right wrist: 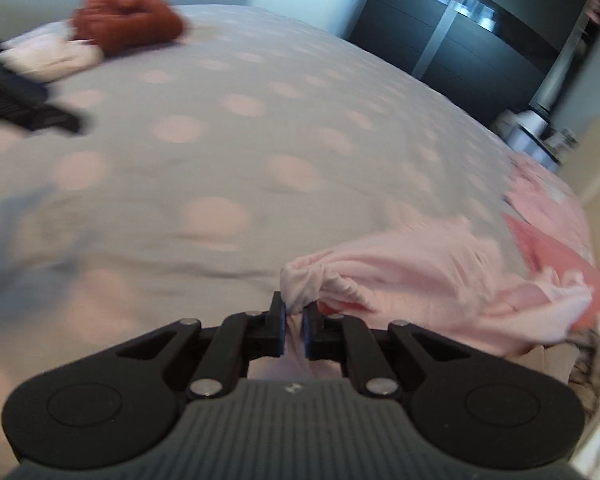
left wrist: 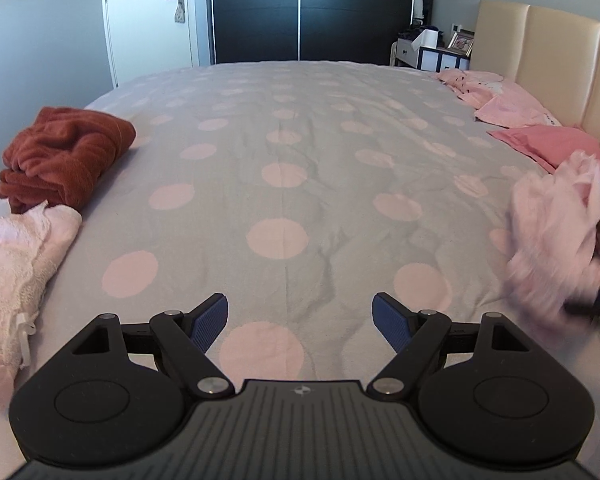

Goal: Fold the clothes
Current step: 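Pull the pink garment out onto the bed with the right tool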

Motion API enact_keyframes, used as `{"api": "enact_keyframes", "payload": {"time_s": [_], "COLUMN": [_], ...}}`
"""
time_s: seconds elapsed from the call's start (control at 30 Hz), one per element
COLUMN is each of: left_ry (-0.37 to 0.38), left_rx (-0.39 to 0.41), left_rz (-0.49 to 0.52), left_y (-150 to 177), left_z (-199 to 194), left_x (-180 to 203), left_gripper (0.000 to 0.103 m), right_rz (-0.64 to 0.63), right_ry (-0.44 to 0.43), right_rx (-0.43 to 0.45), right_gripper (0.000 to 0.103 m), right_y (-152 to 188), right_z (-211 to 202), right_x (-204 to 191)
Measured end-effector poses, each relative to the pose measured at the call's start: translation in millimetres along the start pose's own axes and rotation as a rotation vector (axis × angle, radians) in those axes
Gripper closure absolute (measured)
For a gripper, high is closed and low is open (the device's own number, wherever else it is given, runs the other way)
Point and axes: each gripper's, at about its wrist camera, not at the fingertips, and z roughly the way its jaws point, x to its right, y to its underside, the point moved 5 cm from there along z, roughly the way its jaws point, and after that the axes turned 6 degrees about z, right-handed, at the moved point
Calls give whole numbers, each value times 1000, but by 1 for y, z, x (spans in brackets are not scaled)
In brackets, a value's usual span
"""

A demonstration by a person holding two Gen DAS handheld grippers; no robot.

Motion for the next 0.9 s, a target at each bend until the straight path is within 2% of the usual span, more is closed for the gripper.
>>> {"api": "enact_keyframes", "payload": {"time_s": [0.17, 0.3, 0.33, 0.37, 0.43, 0.53, 0.63, 0.73, 0.9], "left_ry": [-1, 6, 11, 18, 42, 90, 144, 199, 254], "left_rx": [14, 1, -5, -13, -34, -69, -85, -100, -116], "left_rz": [18, 58, 67, 76, 77, 51, 54, 61, 120], "left_y": [-1, 8, 11, 15, 26, 41, 47, 53, 62], "left_z": [-27, -42, -44, -45, -50, -50, -47, -44, -42], "left_x": [-10, -18, -19, -20, -22, -22, -11, 2, 27], "left_gripper": [24, 24, 24, 24, 24, 24, 24, 24, 24], "right_rz": [-30, -73, -85, -97, -108, -80, -98, -87, -53], "right_ry": [-194, -366, -381, -377, -372, -370, -320, -260, -123], "right_rx": [62, 82, 77, 68, 52, 41, 32, 20, -66], "right_gripper": [93, 93, 93, 92, 82, 60, 58, 51, 40], "right_y": [-4, 1, 4, 6, 11, 17, 21, 25, 50], "right_z": [-29, -61, -66, -67, -71, -74, -79, -84, -77], "right_x": [-111, -170, -179, -185, -191, -183, -170, -145, -88]}}
